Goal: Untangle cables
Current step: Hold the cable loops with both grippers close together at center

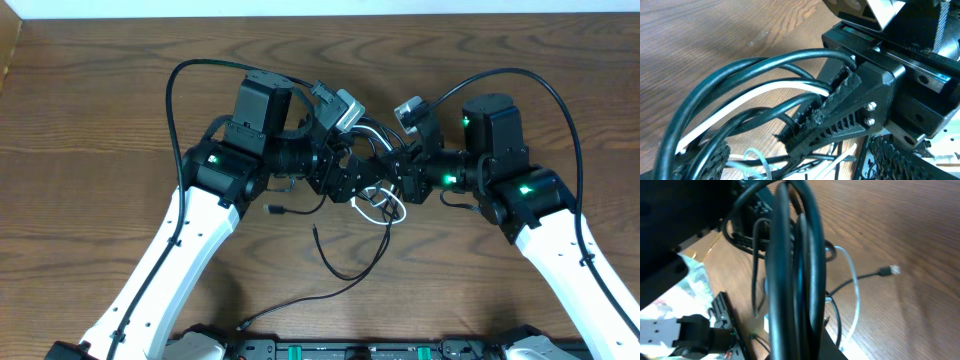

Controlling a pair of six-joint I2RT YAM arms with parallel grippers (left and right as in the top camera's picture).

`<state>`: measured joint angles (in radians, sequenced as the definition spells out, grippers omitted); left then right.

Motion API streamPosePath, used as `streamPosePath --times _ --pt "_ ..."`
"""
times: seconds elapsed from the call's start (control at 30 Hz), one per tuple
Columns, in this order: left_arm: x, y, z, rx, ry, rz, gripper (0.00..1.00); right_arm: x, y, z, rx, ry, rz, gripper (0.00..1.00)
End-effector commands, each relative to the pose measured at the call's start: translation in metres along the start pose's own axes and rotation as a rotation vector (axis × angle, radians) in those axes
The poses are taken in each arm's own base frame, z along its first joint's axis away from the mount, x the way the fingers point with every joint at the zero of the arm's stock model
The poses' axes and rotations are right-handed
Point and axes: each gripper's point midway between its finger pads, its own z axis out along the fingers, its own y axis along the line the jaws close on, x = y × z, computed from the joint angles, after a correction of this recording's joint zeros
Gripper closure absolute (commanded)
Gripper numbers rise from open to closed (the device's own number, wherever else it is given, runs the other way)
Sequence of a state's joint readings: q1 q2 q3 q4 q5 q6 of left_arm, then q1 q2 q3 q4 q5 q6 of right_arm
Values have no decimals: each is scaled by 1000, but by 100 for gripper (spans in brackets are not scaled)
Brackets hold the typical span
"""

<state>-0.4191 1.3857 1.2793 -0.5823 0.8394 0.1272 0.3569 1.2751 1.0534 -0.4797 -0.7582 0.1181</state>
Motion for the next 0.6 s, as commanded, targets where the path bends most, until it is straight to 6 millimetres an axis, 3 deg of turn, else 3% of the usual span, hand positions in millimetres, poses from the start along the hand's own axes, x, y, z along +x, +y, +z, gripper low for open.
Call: streamPosePath --times 0.0,0.13,0.23,0.33,0.4,0.57 --pt "1 4 -2 -18 3 -11 7 -7 -1 -6 50 -23 -39 99" --pt "9 28 -4 -155 33 -45 7 -8 -12 -11 89 -29 -8 99" --pt "22 75 -20 -451 67 -150 7 -5 -12 -13 69 -21 18 99" --pt "33 106 -41 -678 83 -213 6 -5 -1 -13 3 -18 15 99" --pt "37 116 -50 -757 88 -236 6 -5 4 -13 -27 -17 2 99" --pt "38 117 -51 -767 78 -264 6 -5 6 -13 -37 -16 -6 99"
